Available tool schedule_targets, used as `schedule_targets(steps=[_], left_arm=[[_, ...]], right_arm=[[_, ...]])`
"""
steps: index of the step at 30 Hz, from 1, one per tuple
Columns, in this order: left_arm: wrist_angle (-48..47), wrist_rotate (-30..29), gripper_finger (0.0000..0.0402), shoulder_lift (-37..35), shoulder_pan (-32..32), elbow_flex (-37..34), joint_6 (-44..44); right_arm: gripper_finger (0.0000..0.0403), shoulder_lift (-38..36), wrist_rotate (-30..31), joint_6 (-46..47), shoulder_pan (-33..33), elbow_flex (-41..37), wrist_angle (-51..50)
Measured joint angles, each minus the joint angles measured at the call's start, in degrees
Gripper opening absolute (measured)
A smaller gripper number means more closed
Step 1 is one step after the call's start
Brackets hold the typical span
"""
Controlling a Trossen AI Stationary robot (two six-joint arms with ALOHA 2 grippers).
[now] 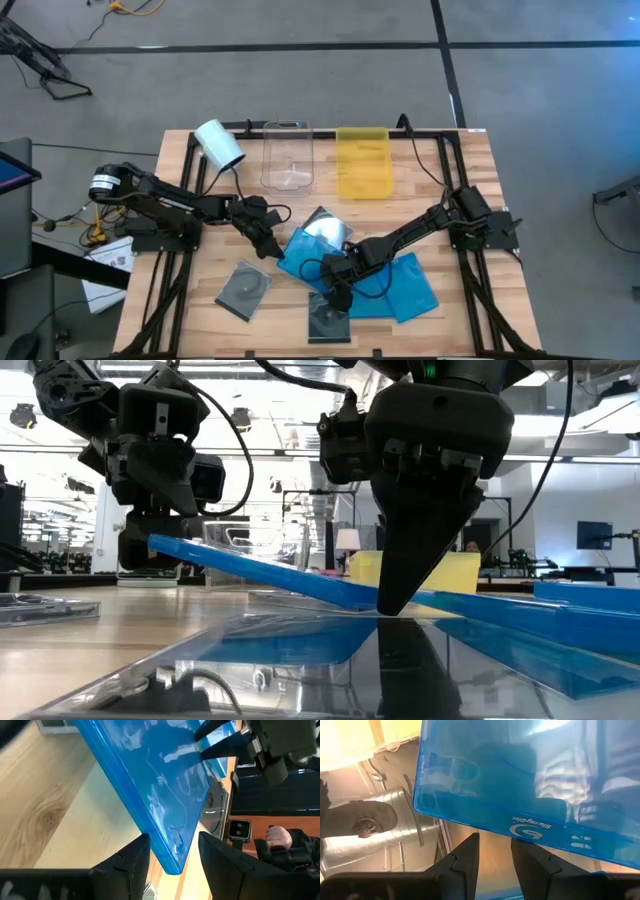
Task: Pick & place jewel cases by type
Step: Put the left blue CD case into the transparent bin
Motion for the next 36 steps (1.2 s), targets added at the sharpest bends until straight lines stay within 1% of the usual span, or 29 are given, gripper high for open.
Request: schedule_targets(steps=[5, 13, 19, 24, 32, 36], left_arm=[[0.01, -0.37, 0.0160, 0.00, 0.00, 0.00, 0.00], [1.62, 5.32, 0.0160, 0.00, -0.11, 0.00, 0.39], [2.07, 6.02, 0.0160, 0.00, -0.08, 0.00, 0.62], [1.22, 3.43, 0.0160, 0.00, -0.07, 0.00, 0.61], [-7.52, -4.01, 0.0160, 0.13, 0.07, 0.09, 1.56], [-8.55, -4.96, 0.0160, 0.13, 0.04, 0.11, 1.79]], right_arm=[[0.0107, 0.00, 0.02, -0.04, -0.02, 0.00, 0.00], [0.0107, 0.00, 2.16, -0.11, -0.15, 0.00, -1.05], [0.0107, 0.00, 2.66, -0.38, -0.20, 0.00, -1.17], [0.0107, 0.00, 3.31, -0.18, -0.17, 0.00, -1.40], [0.0107, -0.07, 3.98, -0.66, -0.20, 0.22, 1.16], [0.0107, -0.17, 4.05, -1.07, -0.27, 0.24, 1.64]])
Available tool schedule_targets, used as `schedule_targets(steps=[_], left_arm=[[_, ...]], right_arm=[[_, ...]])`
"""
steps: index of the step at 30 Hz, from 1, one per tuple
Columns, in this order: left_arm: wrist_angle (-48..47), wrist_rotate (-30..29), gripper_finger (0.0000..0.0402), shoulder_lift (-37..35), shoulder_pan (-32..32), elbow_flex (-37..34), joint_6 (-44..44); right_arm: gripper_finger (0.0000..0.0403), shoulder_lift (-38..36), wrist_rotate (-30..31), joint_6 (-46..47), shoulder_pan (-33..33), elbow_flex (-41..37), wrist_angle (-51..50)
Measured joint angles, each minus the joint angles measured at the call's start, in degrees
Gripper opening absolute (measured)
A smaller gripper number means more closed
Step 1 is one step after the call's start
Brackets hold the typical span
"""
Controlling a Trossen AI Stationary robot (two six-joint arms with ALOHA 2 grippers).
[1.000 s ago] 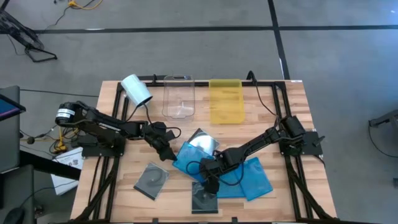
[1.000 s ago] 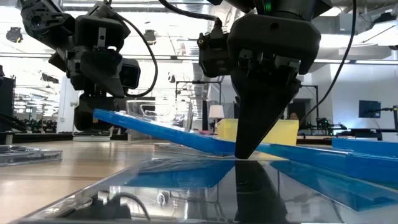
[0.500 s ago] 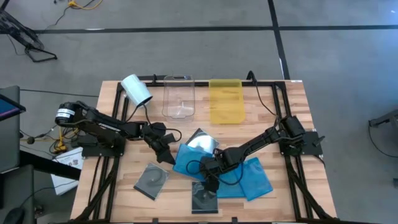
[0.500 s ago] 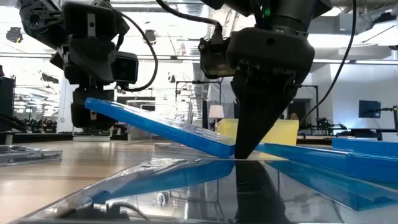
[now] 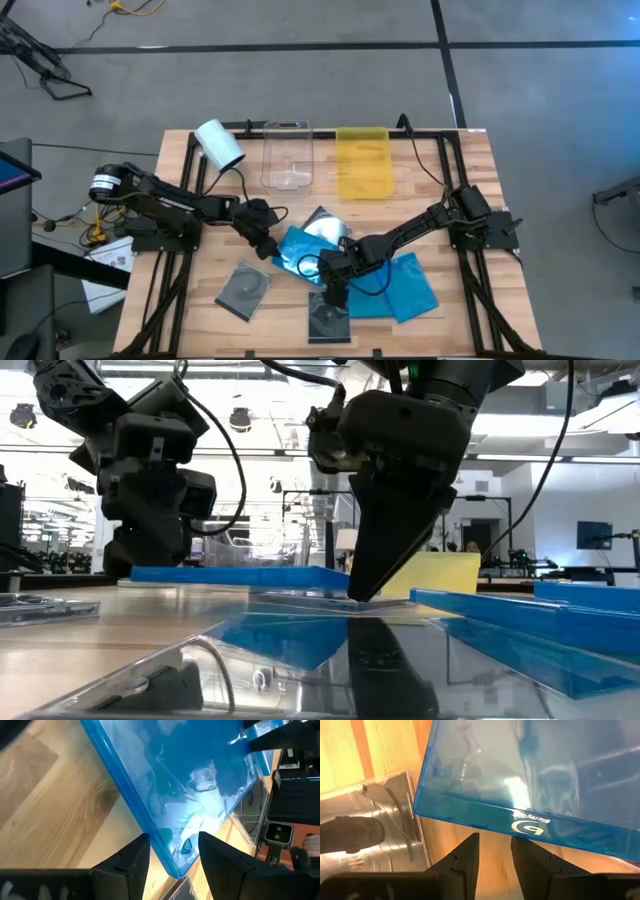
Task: Pick & place jewel cases by type
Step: Put the left blue CD case into the transparent bin
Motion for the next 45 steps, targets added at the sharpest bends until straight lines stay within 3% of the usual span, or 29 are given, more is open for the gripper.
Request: schedule_targets(steps=[25, 38, 45], left_arm=[[-4.90, -0.03, 0.0160, -0.09, 0.02, 0.15, 0.33], [-11.02, -10.00, 0.0160, -0.26, 1.16, 0.10, -1.29], [-7.01, -13.35, 0.0178, -0.08, 1.30, -0.04, -2.92]], right_arm=[[0.0107, 0.00, -3.68, -0.07, -1.08, 0.05, -1.33], [0.0107, 0.02, -3.87, -0.44, -1.02, -0.07, -3.01], [0.0107, 0.07, -3.90, -1.33, -1.13, -0.09, -1.98]])
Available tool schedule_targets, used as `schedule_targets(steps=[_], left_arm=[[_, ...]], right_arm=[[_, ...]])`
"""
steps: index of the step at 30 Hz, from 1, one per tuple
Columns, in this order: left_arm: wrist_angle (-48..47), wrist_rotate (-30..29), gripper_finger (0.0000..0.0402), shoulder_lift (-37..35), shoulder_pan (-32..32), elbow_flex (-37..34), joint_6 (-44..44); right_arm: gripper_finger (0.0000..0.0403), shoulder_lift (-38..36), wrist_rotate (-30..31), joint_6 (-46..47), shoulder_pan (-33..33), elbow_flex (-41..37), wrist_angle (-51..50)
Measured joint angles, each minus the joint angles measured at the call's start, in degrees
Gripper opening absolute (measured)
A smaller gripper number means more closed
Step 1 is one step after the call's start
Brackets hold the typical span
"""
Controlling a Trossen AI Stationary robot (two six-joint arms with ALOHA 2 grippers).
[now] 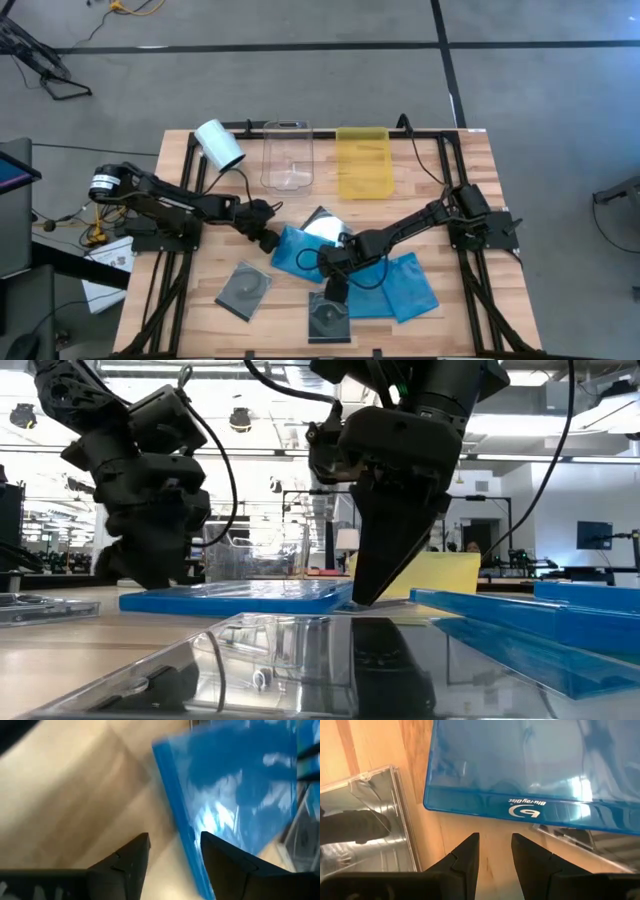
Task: Pick & place jewel cases by type
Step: Put the left blue CD case into the transparent bin
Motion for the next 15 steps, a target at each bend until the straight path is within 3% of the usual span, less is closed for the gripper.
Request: schedule_targets(steps=[15], left_arm=[[12.33, 6.80, 0.0228, 8.33, 0.70, 0.07, -2.25]], right_arm=[[0.0107, 0.04, -0.26, -1.28, -1.35, -0.04, 0.71]])
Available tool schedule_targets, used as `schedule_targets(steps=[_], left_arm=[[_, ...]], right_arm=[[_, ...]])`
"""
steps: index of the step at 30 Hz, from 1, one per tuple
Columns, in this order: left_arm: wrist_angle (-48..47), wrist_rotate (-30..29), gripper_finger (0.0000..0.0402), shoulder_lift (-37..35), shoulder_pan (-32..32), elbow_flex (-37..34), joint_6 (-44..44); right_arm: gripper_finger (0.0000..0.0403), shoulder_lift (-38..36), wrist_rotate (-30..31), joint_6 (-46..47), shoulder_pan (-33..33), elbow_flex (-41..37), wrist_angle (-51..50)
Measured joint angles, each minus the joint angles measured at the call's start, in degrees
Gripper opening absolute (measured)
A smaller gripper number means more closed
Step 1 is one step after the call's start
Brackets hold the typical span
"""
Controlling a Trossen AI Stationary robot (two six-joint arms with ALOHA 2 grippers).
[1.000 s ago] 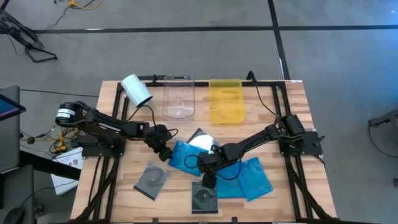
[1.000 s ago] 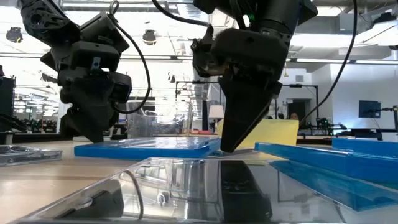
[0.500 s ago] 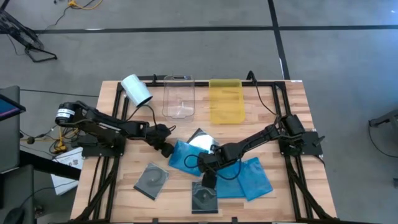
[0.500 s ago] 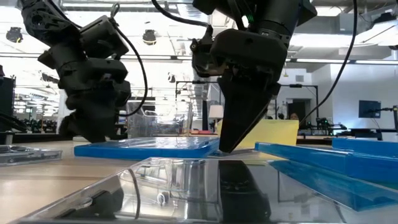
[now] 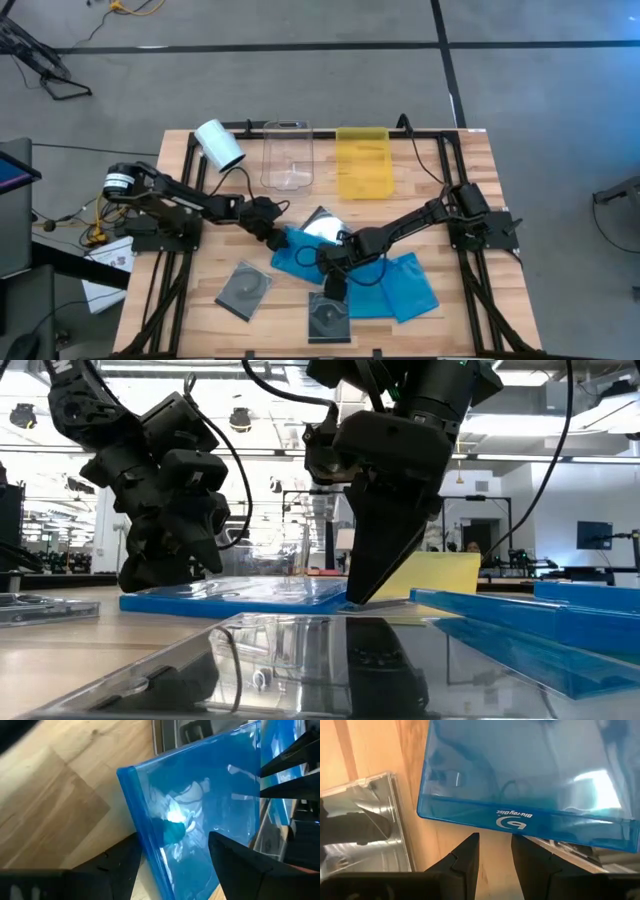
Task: Pick & place jewel cases by type
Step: Put the left blue CD case into the transparent bin
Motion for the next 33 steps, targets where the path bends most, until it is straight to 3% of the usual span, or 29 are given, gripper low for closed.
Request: schedule_targets(steps=[7, 17, 33], left_arm=[[3.64, 2.97, 0.0219, 1.15, 0.39, -0.13, 0.64], [5.69, 7.72, 0.0177, 0.68, 0.46, -0.21, -0.02], [9.81, 10.75, 0.0118, -8.97, 0.46, -0.23, 0.36]], right_arm=[[0.0107, 0.02, 0.35, -0.46, 0.04, 0.00, -0.02], [0.0107, 0.02, 0.42, -0.47, -0.08, 0.00, -0.34], [0.0107, 0.02, 0.53, -0.43, -0.07, 0.00, -3.36]])
